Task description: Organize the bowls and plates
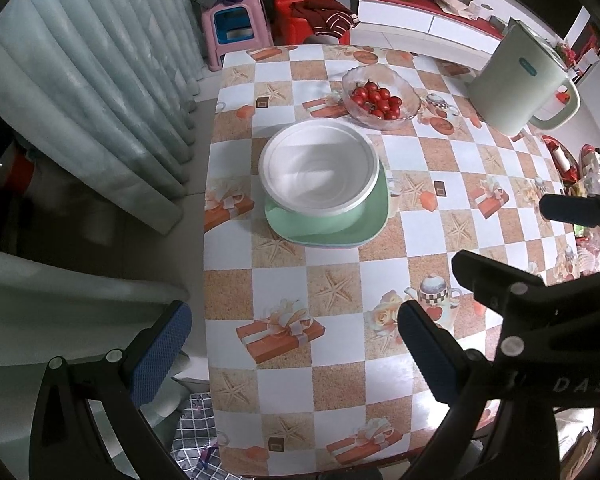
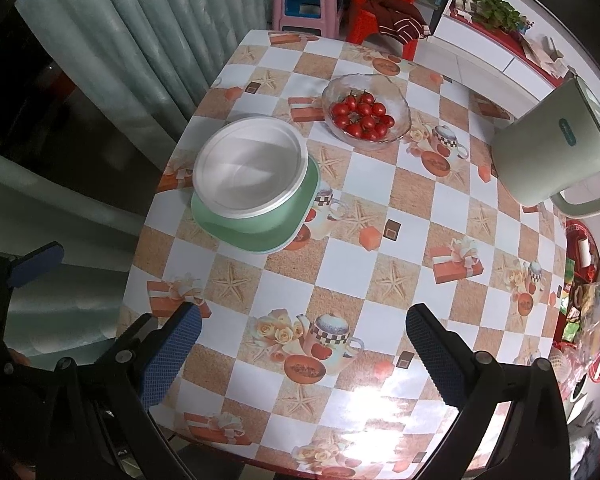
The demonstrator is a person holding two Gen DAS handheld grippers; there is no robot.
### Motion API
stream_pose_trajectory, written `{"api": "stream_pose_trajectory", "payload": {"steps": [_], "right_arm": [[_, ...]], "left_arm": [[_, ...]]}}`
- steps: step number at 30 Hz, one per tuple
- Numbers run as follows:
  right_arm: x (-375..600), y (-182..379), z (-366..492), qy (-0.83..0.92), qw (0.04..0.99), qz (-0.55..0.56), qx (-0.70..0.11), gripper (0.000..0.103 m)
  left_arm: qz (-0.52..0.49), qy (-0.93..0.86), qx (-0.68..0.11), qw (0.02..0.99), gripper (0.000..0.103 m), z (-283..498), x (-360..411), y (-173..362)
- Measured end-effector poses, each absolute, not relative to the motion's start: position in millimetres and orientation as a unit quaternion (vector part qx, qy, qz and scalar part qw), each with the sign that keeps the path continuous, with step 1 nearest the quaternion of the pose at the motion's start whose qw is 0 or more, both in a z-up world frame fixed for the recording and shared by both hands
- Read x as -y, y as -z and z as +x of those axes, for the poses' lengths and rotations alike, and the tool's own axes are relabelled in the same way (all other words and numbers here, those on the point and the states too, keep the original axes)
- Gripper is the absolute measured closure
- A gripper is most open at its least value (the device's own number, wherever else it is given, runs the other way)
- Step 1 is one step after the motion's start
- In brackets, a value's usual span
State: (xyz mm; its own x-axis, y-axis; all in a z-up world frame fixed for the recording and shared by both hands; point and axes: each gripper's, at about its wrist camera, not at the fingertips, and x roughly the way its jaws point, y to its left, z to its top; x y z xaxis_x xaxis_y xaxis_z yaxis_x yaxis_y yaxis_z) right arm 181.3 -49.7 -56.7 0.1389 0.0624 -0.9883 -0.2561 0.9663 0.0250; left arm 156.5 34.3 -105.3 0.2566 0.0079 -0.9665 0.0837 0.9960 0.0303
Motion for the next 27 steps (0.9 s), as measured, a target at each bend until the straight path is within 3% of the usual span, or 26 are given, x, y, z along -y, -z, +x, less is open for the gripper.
{"api": "stream_pose_trajectory", "payload": {"steps": [27], "right_arm": [[48.1,56.5,180.2,-0.104,0.751,-0.073,-0.649,0.0]], "left_arm": [[0.036,0.022,-0.611,0.791,0.0,153.8,-36.1,108.5]]}}
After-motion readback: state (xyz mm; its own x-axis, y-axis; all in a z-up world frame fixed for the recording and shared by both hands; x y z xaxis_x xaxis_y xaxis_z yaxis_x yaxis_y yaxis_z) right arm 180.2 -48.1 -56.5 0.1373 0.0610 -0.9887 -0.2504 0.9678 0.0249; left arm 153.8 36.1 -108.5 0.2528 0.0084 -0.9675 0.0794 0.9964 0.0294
